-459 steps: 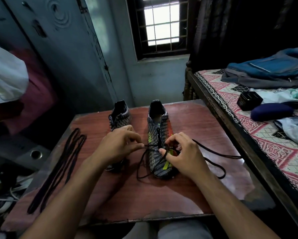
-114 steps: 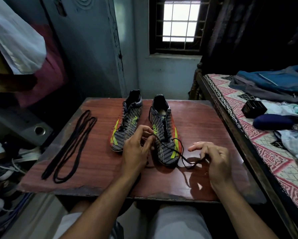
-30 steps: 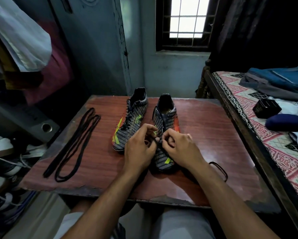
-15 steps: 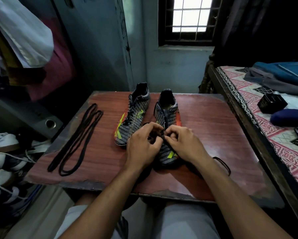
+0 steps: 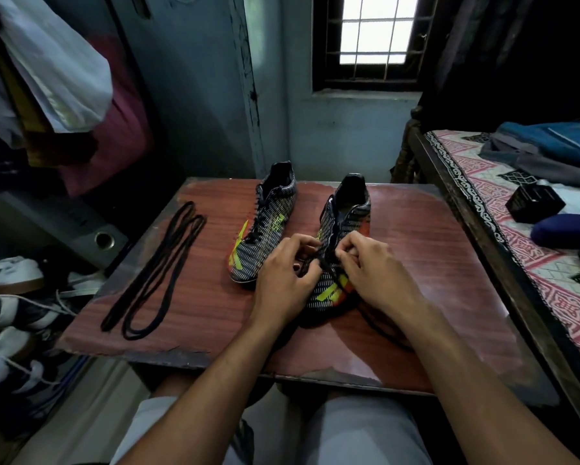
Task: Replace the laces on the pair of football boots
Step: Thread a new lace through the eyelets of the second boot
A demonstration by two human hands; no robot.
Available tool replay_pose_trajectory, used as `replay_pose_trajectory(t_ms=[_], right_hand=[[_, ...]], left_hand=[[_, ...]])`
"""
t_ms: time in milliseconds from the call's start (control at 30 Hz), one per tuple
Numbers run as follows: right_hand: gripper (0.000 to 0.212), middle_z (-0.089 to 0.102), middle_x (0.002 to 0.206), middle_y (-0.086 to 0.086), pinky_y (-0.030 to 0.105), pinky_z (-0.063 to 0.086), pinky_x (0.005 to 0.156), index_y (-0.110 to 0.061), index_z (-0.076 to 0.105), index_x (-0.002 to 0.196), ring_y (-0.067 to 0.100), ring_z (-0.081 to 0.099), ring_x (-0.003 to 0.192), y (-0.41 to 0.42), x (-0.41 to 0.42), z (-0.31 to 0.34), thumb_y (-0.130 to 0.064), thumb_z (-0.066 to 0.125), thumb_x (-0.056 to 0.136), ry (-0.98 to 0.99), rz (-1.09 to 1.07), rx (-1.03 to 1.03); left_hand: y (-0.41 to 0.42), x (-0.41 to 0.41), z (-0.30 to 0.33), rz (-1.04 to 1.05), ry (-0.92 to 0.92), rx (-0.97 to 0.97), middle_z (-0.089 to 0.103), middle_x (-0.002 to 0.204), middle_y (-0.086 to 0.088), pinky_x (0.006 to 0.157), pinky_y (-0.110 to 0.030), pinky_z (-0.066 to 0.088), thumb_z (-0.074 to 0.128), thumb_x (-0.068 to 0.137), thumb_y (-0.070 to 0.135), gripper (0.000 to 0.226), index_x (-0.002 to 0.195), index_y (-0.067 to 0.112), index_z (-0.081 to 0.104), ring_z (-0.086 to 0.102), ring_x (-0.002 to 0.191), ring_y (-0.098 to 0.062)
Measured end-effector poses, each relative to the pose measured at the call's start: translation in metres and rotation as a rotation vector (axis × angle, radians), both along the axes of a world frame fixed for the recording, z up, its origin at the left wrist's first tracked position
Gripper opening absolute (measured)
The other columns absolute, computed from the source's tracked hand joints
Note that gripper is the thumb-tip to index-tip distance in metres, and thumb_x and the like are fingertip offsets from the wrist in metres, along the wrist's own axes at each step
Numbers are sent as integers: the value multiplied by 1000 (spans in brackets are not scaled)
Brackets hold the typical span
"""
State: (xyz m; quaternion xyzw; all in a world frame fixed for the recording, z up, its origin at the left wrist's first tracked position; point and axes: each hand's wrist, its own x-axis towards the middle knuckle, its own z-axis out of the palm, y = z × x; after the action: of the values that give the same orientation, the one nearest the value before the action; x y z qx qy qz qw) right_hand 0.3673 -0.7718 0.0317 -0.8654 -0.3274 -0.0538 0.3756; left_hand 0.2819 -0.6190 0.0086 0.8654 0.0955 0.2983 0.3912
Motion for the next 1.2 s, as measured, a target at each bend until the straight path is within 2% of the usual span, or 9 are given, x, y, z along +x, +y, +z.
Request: replay_pose_trajectory(t_ms=[200, 400, 500, 567, 633, 767, 900, 1000, 1200], right_hand=[[14, 68, 76, -8, 28, 50, 63, -27, 62, 83, 6, 67, 69, -27, 16, 5, -21, 64, 96, 37, -128, 167], [17, 74, 95, 14, 40, 61, 77, -19, 49, 93, 30, 75, 86, -35, 15, 24, -12, 39, 104, 694, -168, 1124], [12, 64, 72, 7, 38, 62, 67, -19, 44, 92, 22, 67, 62, -37, 17, 28, -14, 37, 101, 867, -150, 1392], [15, 50, 62, 0, 28, 42, 49, -20, 42, 87, 13, 40, 45, -38, 18, 26, -15, 38, 100, 779, -231, 1304], [17, 50, 64, -2, 25, 27, 47, -22, 45, 86, 11, 33, 45, -42, 19, 22, -14, 42, 101, 520, -286, 984], [10, 68, 79, -9, 35, 51, 71, -26, 61, 88, 17, 64, 76, -63, 29, 6, -27, 70, 91, -39, -275, 49], [13, 70, 79, -16, 31, 51, 80, -34, 73, 82, 11, 66, 85, -74, 29, 5, -46, 77, 86, 38, -145, -139], [25, 62, 66, -3, 25, 41, 60, -20, 70, 72, 9, 55, 61, -65, 22, 4, -32, 75, 92, 342, -79, 256], [21, 72, 82, 8, 41, 62, 78, -11, 61, 87, 24, 72, 79, -39, 10, 18, -16, 50, 105, 851, -66, 1127]], left_hand=[[2, 2, -3, -21, -14, -41, 69, 101, 10, 83, -36, 57, 70, 86, 20, 22, 106, 28, 67, 67, 88, -5], [4, 1, -2, -33, -3, -90, 70, 100, 10, 83, -38, 58, 74, 86, 19, 23, 106, 29, 67, 68, 90, -6], [3, 2, -3, -31, -12, -98, 70, 99, 9, 83, -37, 59, 75, 86, 17, 23, 104, 29, 67, 68, 88, -6], [3, 2, -3, -33, -13, -100, 70, 99, 10, 83, -37, 59, 75, 86, 17, 23, 103, 30, 68, 68, 88, -5], [3, 2, -3, -34, -12, -97, 70, 100, 11, 83, -35, 58, 75, 86, 17, 22, 103, 30, 68, 68, 88, -5], [3, 2, -3, -39, -15, -117, 71, 100, 11, 83, -33, 59, 76, 85, 15, 22, 101, 29, 69, 68, 87, -6], [4, 3, -4, -37, -20, -117, 71, 99, 12, 82, -36, 59, 77, 85, 16, 22, 101, 29, 70, 68, 86, -6], [4, 3, -4, -37, -19, -113, 70, 99, 12, 82, -37, 59, 77, 85, 16, 22, 101, 30, 70, 68, 86, -6], [4, 3, -4, -44, -21, -85, 69, 100, 12, 82, -37, 58, 76, 85, 17, 21, 102, 29, 72, 67, 86, -6]])
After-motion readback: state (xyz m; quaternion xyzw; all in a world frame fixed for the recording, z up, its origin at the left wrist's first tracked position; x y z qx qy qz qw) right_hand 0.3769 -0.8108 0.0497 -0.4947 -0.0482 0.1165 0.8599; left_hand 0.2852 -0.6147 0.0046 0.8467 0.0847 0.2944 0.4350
